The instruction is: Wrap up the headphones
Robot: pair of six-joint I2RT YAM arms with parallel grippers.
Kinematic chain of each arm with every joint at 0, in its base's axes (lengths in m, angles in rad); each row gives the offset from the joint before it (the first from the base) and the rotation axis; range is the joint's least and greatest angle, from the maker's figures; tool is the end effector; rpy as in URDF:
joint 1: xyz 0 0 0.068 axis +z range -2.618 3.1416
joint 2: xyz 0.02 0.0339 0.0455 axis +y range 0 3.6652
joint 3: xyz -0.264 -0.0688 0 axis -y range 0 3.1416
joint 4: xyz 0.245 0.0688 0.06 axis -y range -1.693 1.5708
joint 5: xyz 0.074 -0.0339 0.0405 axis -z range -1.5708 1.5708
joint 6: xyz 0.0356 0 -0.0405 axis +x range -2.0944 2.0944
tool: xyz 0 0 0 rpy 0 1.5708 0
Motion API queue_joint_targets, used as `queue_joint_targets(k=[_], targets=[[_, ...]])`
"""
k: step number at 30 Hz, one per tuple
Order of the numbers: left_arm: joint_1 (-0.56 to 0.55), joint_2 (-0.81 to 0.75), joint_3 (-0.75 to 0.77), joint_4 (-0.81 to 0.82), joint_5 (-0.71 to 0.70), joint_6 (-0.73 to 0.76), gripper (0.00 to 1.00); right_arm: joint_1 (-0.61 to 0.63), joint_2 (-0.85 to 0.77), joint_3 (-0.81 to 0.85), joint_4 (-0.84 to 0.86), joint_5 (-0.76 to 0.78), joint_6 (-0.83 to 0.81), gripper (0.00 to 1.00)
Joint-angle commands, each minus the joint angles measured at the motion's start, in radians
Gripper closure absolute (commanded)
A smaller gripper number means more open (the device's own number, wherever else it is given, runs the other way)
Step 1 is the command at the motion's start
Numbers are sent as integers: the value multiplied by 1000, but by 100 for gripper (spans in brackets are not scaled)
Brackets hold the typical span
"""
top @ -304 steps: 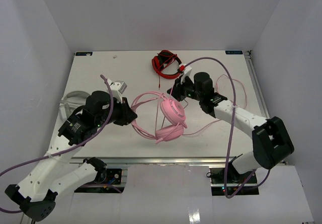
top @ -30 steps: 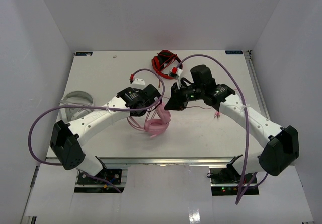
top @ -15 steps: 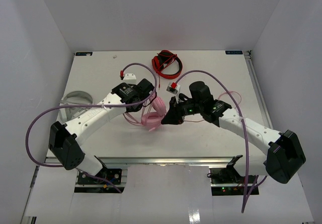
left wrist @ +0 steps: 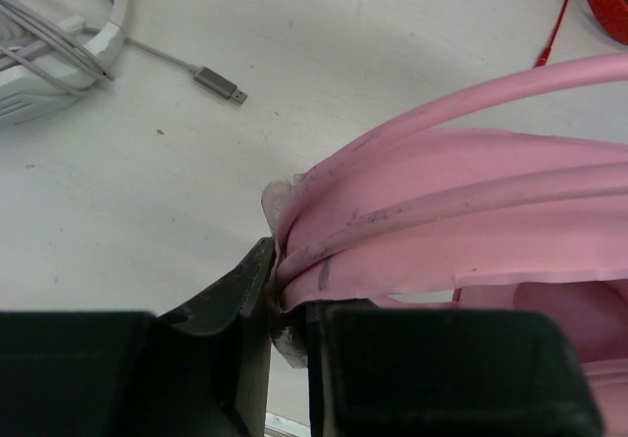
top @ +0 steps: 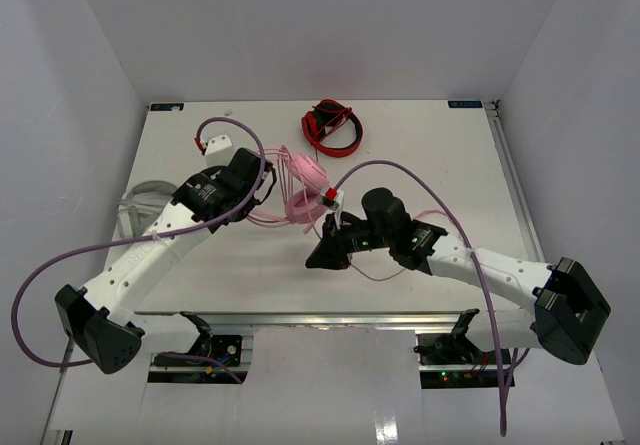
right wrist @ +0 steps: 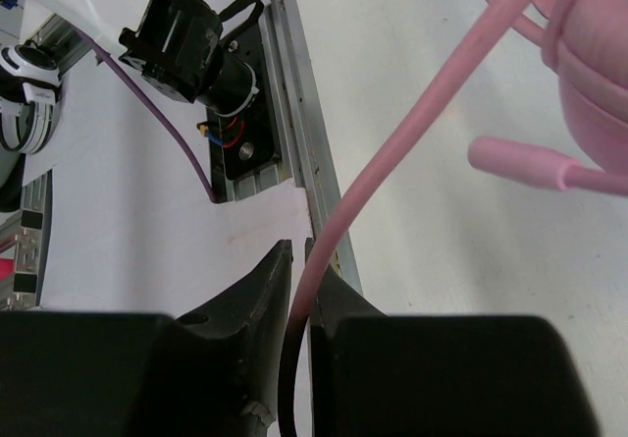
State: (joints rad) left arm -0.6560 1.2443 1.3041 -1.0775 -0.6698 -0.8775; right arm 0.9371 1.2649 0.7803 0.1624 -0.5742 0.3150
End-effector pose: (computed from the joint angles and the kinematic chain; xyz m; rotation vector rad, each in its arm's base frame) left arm 0.1956 -0.1227 0.3514 -0.4785 2.2539 0.1232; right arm 0.1525 0.2401 0.2713 -1.0403 1.8143 1.3530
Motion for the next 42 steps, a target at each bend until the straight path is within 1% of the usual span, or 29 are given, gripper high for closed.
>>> queue_joint_targets(k=[1,4,7,12,19,24,29,42], targets=[[4,-66,15,72,30,-111,100,45,7,-15,85,100,14,83],[4,-108,9,68,41,-158,100,62,8,-34,97,152,12,84],[4,-155,10,68,52,-190,100,66,8,-64,131,170,21,84],[4,-219,31,65,99,-220,100,74,20,-99,162,222,15,84],[4,-283,45,47,140,-243,100,74,77,-139,244,277,11,84],[4,-330,34,45,122,-267,100,74,136,-151,325,275,27,84],[4,-372,35,44,129,-277,100,74,150,-167,372,305,40,84],[4,-468,34,56,205,-295,100,71,222,-177,427,350,34,85]])
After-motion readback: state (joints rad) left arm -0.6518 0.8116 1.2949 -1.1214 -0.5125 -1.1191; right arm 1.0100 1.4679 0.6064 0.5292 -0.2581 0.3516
